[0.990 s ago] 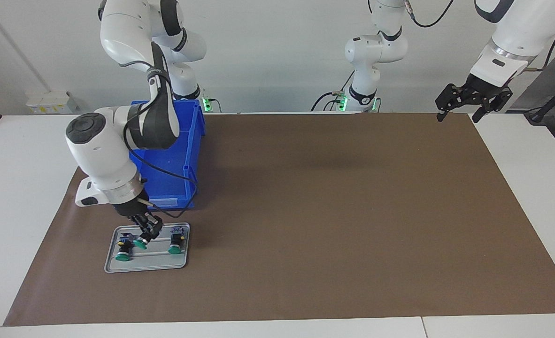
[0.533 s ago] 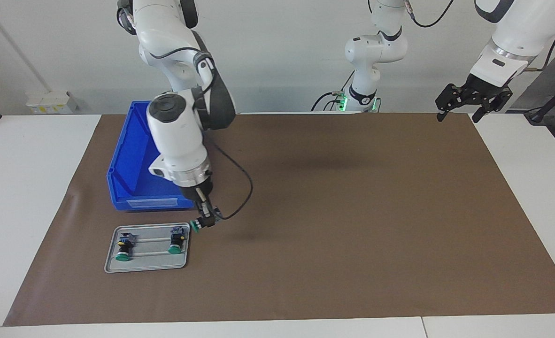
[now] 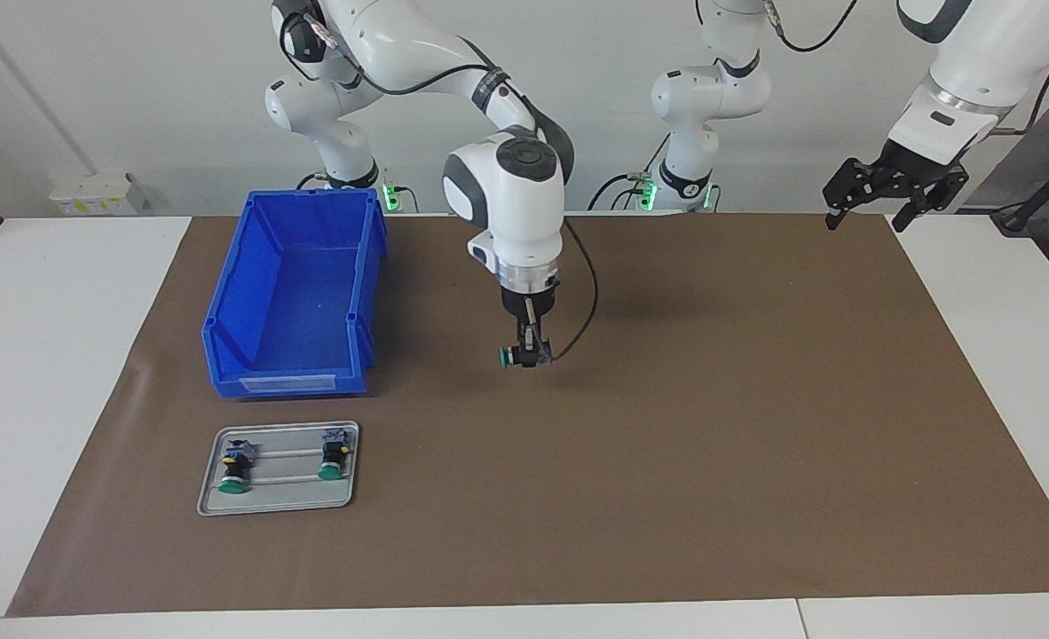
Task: Place and press button with both arms
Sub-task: 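Set the button down with the right gripper while the left gripper approaches, then retract the right gripper to rest while the left gripper reaches the button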
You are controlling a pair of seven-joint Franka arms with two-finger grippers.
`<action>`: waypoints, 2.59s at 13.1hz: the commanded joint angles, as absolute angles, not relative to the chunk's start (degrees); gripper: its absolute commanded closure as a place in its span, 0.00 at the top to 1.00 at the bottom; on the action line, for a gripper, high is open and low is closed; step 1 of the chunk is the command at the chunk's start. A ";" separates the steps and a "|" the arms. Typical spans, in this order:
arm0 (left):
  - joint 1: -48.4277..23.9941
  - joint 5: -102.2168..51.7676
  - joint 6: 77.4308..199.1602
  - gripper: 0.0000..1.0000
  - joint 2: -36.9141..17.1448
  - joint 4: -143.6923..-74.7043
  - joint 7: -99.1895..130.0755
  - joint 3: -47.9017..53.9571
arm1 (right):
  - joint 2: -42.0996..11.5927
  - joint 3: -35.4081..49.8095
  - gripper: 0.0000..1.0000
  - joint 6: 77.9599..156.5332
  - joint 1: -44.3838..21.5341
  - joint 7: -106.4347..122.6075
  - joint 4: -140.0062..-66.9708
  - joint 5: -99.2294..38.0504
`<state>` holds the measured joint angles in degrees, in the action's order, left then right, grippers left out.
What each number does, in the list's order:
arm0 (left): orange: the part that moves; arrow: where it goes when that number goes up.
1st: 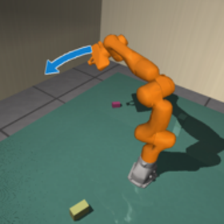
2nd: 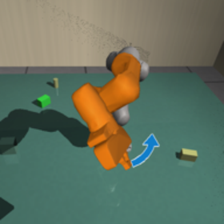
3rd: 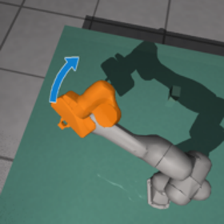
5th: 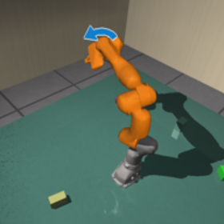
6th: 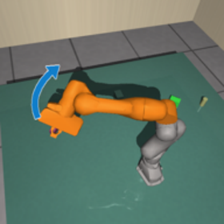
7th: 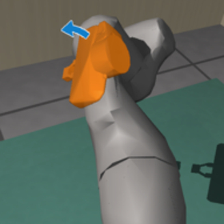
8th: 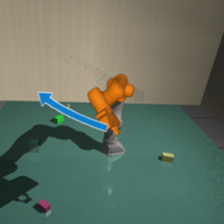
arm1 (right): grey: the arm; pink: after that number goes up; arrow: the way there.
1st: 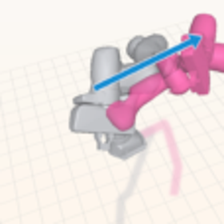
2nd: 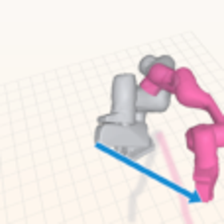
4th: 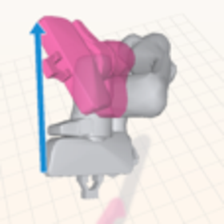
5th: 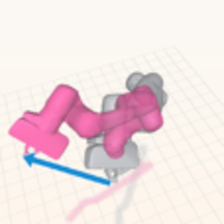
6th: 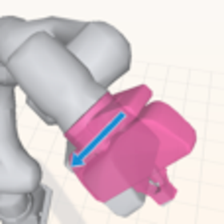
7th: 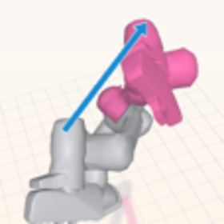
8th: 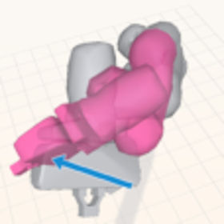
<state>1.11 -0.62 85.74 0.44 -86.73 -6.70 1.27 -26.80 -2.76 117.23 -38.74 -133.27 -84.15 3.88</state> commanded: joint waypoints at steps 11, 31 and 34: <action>1.49 0.35 85.61 1.00 1.76 -88.24 -6.86 1.49 | -33.40 -2.90 0.07 130.07 -48.43 -142.03 -89.82 8.97; -8.60 -4.38 100.18 0.99 6.59 -104.22 -37.42 2.72 | -17.94 -2.99 1.00 123.59 -28.59 -82.95 -90.97 8.26; -13.08 -5.80 104.93 1.00 5.46 -106.96 -46.38 2.64 | -14.60 -2.99 1.00 119.02 -21.12 -65.45 -90.97 6.26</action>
